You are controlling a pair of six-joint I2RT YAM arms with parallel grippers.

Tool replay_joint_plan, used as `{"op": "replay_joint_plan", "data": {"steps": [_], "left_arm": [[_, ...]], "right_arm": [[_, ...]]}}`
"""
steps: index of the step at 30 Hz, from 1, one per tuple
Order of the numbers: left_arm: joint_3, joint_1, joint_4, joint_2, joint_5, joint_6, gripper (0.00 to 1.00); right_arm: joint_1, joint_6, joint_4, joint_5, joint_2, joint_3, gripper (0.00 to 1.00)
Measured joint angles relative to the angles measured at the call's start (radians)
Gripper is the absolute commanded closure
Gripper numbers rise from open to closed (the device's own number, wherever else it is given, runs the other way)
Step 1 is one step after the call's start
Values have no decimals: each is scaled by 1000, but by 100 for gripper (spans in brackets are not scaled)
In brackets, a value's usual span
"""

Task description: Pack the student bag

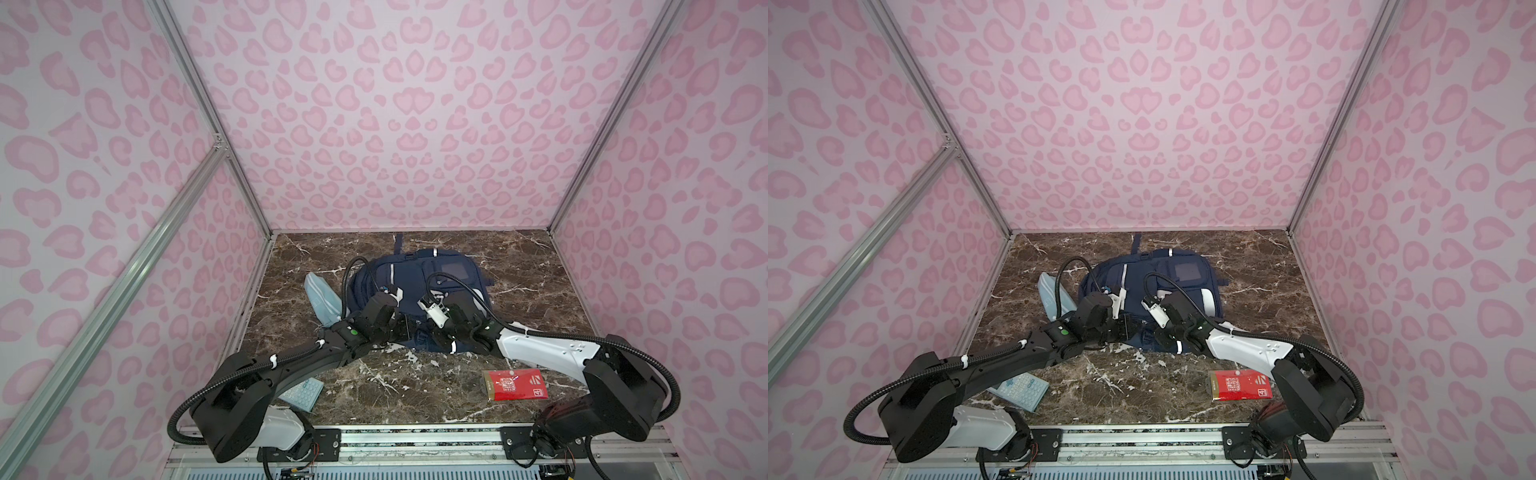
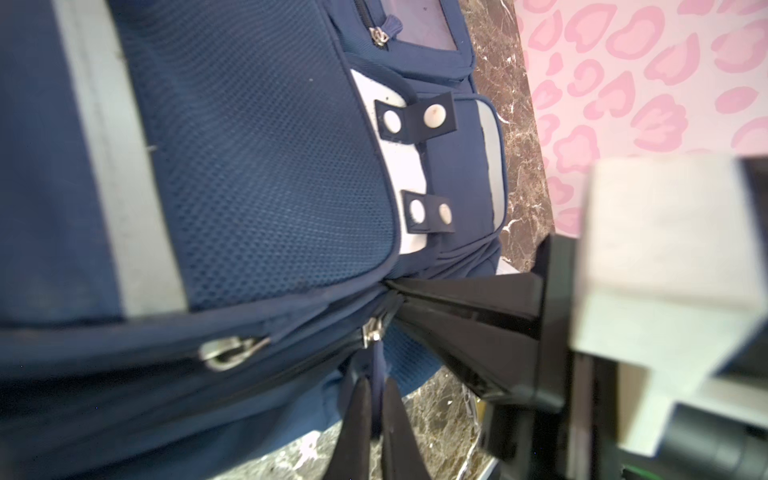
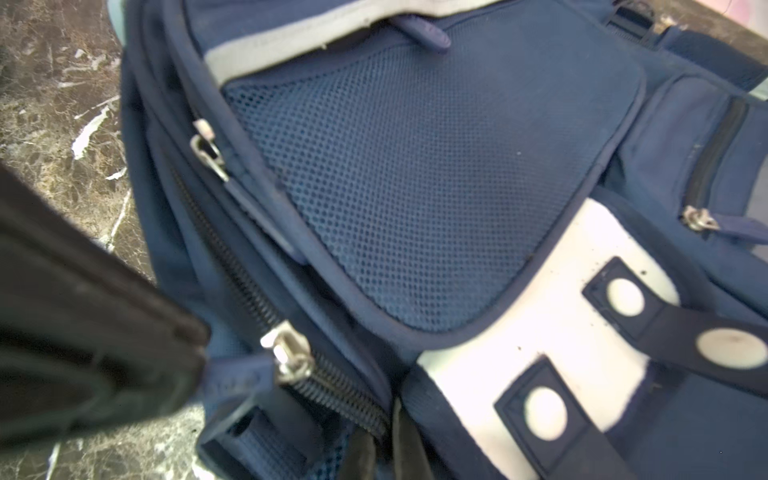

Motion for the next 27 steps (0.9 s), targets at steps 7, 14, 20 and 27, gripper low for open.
{"op": "replay_joint_plan", "data": {"steps": [7, 14, 20, 27], "left_arm": [[42, 74, -40, 38, -23, 89, 97], [47, 148, -155, 55, -202, 147, 97], [34, 129, -145, 34, -151, 154, 93], [100, -42, -68, 17, -147, 212, 71]], "right_arm": [[-1, -32, -1, 37, -55, -16, 100], [-63, -28, -81, 171, -106, -37, 100], [-66, -28, -75, 167, -129, -54, 100], [-67, 4, -66, 49, -187, -63, 41]]}}
